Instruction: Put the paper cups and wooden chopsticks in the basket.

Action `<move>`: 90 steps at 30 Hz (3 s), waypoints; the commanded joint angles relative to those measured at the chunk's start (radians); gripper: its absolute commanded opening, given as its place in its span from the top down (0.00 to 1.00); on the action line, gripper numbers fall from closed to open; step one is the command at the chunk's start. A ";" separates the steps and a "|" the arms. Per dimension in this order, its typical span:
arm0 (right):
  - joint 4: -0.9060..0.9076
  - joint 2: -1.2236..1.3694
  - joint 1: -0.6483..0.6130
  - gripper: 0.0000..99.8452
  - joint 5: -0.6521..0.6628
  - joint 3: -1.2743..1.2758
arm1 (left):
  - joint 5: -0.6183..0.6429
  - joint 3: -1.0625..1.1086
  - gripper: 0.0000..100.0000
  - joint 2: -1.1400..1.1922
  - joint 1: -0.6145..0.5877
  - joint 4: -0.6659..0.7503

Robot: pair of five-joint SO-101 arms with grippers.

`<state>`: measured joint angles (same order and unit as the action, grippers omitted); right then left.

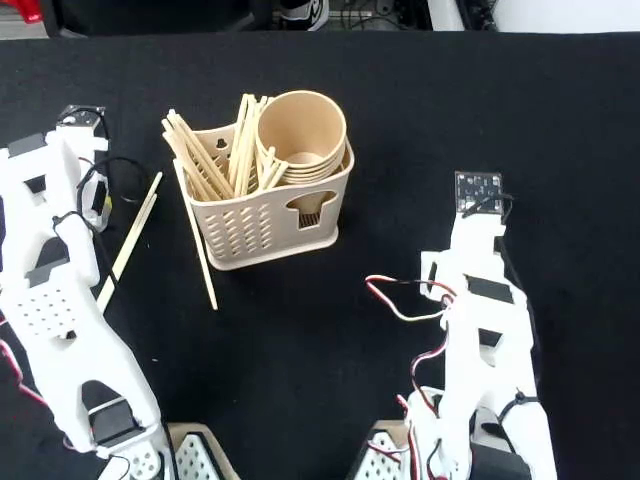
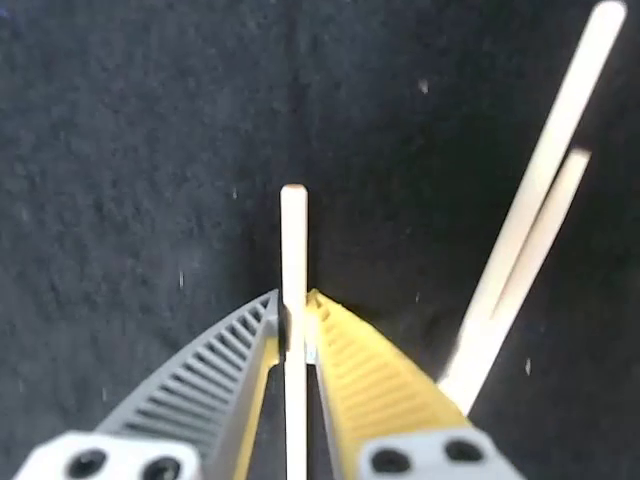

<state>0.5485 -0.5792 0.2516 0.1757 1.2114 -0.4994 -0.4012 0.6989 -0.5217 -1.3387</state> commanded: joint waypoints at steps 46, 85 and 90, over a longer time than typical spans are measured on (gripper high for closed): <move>-0.015 -0.002 -0.011 0.98 0.012 -0.002 | 0.634 1.167 0.97 -1.857 0.584 1.238; -0.017 -0.002 -0.011 0.98 0.012 -0.004 | 0.712 1.224 0.97 -1.571 0.529 1.536; -0.017 -0.002 -0.011 0.98 0.012 -0.004 | 0.713 1.345 0.97 -1.634 0.529 1.491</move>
<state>0.5485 -0.5792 0.2516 0.1757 1.2114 0.2171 0.8769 -0.8815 -0.0061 0.1772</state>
